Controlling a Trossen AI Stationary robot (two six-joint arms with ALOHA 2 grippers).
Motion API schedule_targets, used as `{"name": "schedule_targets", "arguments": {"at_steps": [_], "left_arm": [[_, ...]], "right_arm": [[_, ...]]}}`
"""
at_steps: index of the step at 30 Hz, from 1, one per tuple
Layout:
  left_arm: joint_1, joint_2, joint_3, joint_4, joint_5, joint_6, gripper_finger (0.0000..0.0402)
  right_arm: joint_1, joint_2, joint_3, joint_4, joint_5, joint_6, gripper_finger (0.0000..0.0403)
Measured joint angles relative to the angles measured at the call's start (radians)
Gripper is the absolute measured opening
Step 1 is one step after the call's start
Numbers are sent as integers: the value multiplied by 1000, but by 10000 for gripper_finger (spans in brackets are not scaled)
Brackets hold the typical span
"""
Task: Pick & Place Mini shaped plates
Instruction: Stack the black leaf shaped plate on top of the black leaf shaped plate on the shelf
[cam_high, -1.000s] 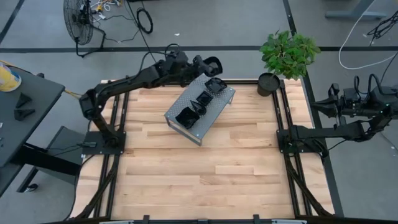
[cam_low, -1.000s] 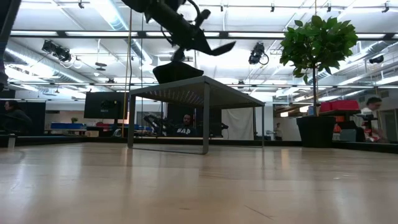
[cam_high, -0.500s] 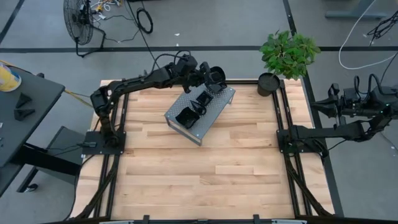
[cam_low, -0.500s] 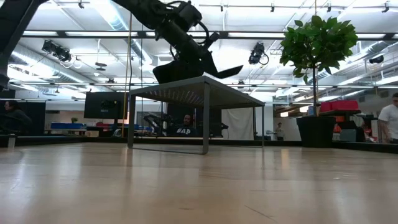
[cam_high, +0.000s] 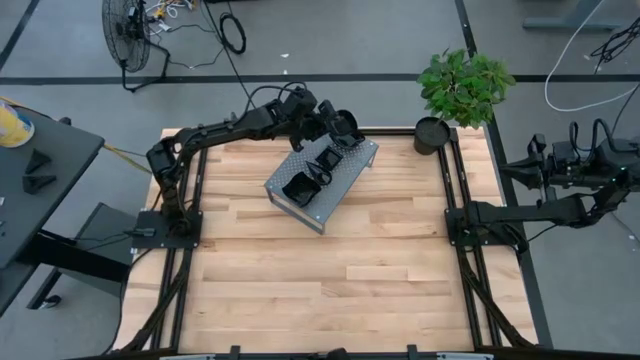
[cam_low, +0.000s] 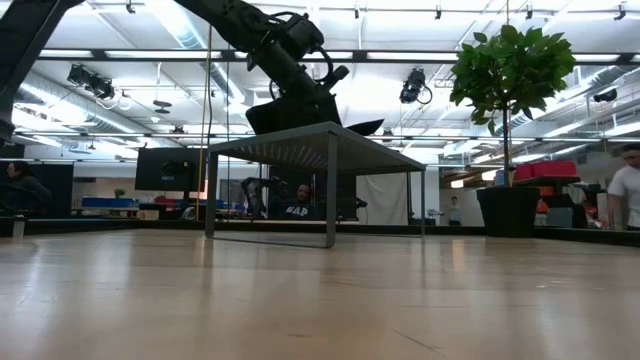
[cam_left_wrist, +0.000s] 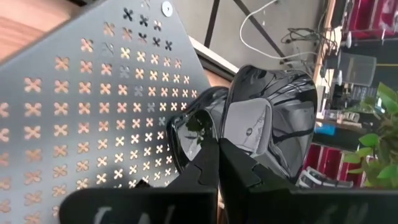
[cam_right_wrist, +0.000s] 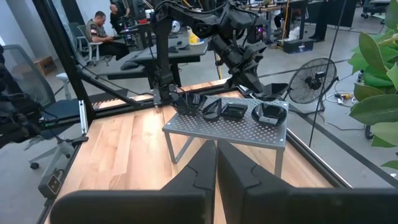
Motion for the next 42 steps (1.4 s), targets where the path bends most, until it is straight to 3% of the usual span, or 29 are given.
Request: {"name": "schedule_targets", "arguments": {"at_steps": [7, 36, 42], "left_arm": [[0, 0, 0, 0, 53, 14, 6], [0, 17, 0, -10, 61, 48, 9], [-1, 33, 0, 68, 69, 28, 9]], "right_arm": [[0, 0, 0, 0, 0, 0, 20], [0, 0, 0, 0, 0, 0, 20], [0, 1, 0, 0, 0, 0, 20]]}}
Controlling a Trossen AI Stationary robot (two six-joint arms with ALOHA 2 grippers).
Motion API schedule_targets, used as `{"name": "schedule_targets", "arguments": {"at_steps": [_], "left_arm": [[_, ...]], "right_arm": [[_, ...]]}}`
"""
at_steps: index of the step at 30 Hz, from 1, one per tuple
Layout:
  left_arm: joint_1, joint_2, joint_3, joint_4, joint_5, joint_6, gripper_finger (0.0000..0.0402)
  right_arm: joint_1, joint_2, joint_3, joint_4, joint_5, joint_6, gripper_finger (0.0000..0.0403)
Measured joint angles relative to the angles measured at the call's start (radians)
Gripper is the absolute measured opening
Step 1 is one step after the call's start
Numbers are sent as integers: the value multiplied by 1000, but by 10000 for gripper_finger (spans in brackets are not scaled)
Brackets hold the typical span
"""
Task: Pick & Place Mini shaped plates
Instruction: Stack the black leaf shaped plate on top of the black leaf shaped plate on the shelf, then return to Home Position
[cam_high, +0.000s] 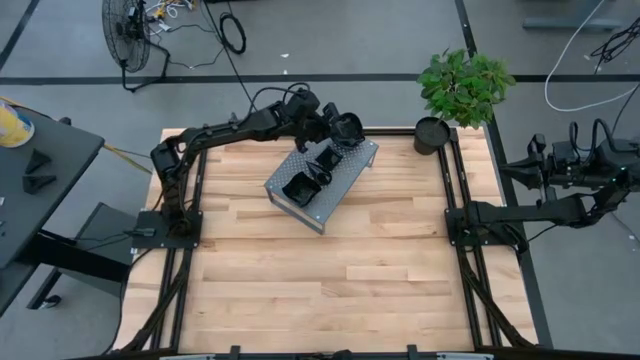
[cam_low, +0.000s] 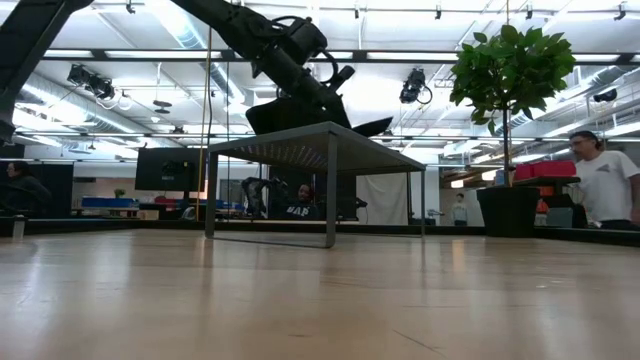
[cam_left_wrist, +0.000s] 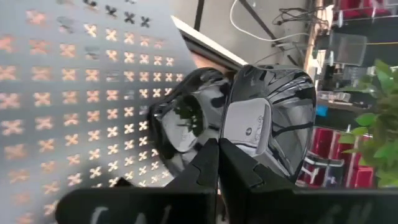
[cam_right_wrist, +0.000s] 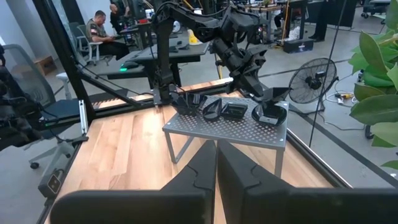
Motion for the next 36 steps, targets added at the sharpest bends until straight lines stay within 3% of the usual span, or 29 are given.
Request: {"name": "schedule_targets", "arguments": {"at_steps": [14, 28, 36], "left_arm": [[-2, -1, 0, -10, -11, 2, 15], [-6, -1, 0, -12, -6, 1, 96], [-6, -12, 0, -5, 35, 22, 112]], "right_arm": [[0, 0, 0, 0, 0, 0, 20], [0, 0, 0, 0, 0, 0, 20], [0, 0, 0, 0, 0, 0, 20]]}}
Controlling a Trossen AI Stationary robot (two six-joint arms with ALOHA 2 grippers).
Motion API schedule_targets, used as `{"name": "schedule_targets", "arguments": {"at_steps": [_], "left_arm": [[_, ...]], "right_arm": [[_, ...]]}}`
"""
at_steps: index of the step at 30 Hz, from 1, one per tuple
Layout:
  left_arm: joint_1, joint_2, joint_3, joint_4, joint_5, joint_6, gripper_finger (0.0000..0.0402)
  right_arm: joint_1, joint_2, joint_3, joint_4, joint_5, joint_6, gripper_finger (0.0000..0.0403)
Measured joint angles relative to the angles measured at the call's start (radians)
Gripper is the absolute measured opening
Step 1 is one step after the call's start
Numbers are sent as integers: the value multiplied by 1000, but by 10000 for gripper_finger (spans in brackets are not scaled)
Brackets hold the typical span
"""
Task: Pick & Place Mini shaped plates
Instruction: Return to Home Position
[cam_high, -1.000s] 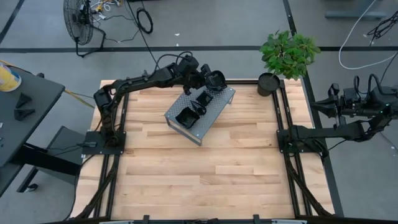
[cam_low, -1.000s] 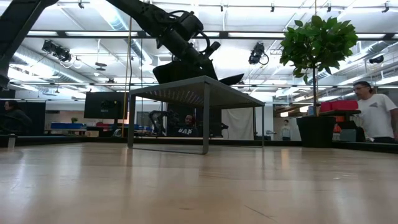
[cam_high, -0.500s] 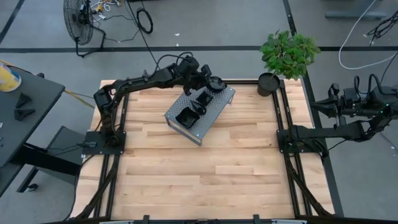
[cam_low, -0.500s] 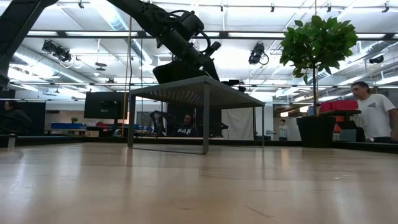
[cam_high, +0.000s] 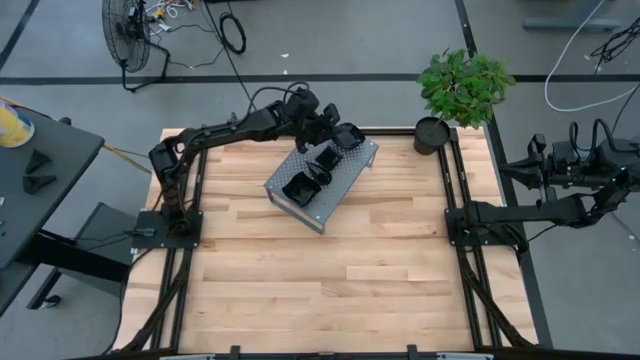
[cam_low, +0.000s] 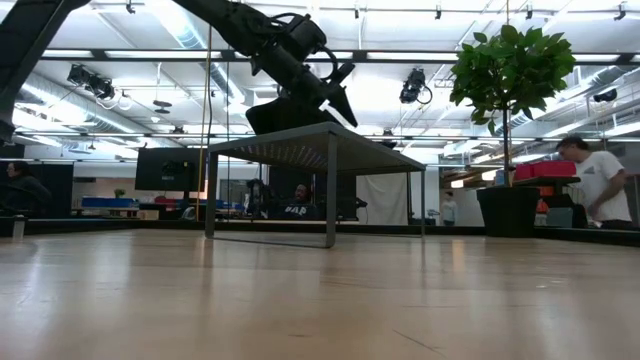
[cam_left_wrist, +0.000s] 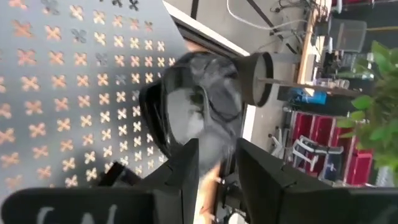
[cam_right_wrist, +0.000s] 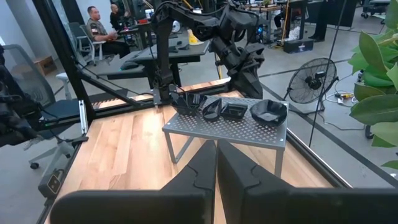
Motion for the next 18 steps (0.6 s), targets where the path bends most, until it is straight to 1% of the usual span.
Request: {"name": "schedule_targets", "arguments": {"at_steps": [4, 12, 18], "left_arm": [[0, -13, 0, 8, 28, 4, 112], [2, -17, 0, 22, 34, 36, 113], [1, -32, 0, 19, 30, 144, 113]], "right_arm": [[0, 0, 0, 0, 0, 0, 20], [0, -1, 0, 0, 0, 0, 20], [0, -1, 0, 0, 0, 0, 20]]}}
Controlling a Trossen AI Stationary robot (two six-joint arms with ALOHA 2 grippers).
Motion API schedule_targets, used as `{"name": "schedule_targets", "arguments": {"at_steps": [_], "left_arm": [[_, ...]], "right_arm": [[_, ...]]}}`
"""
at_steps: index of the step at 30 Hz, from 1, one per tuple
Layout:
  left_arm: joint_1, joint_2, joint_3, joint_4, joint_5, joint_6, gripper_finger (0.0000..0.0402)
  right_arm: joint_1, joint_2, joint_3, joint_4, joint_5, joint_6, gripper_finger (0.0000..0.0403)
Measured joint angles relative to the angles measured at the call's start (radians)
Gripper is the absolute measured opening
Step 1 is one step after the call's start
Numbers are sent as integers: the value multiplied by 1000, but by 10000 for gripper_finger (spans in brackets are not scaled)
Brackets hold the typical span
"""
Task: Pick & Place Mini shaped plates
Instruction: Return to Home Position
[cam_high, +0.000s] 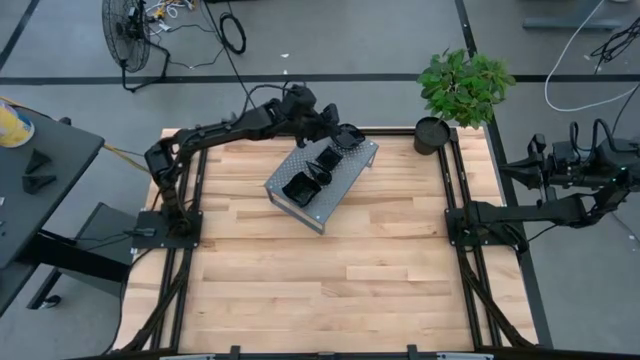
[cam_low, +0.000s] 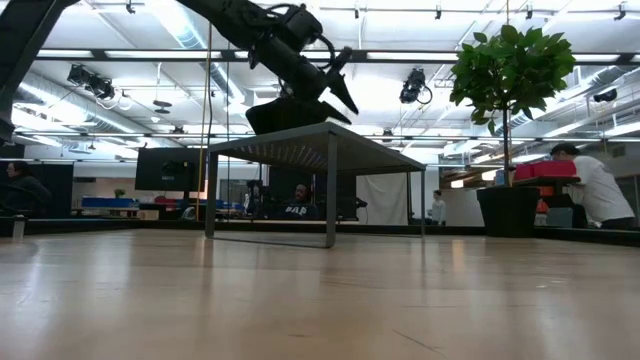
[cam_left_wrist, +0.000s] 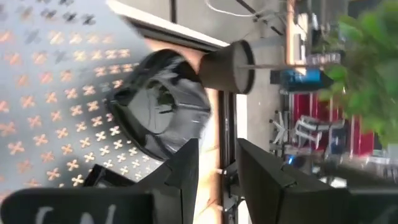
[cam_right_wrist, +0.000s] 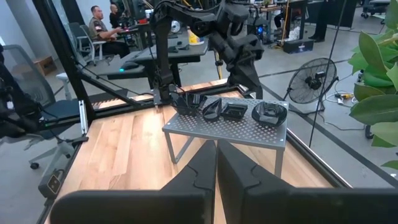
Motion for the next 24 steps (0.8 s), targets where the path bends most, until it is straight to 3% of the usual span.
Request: {"name": "schedule_targets", "arguments": {"at_steps": [6, 15, 24], "left_arm": [[-20, -77, 0, -26, 23, 267, 113], [-99, -215, 0, -210, 12, 624, 109], [-240, -372, -2, -465, -31, 880, 47]], "right_arm": [[0, 0, 0, 0, 0, 0, 20], [0, 0, 0, 0, 0, 0, 20], [0, 0, 0, 0, 0, 0, 20]]}}
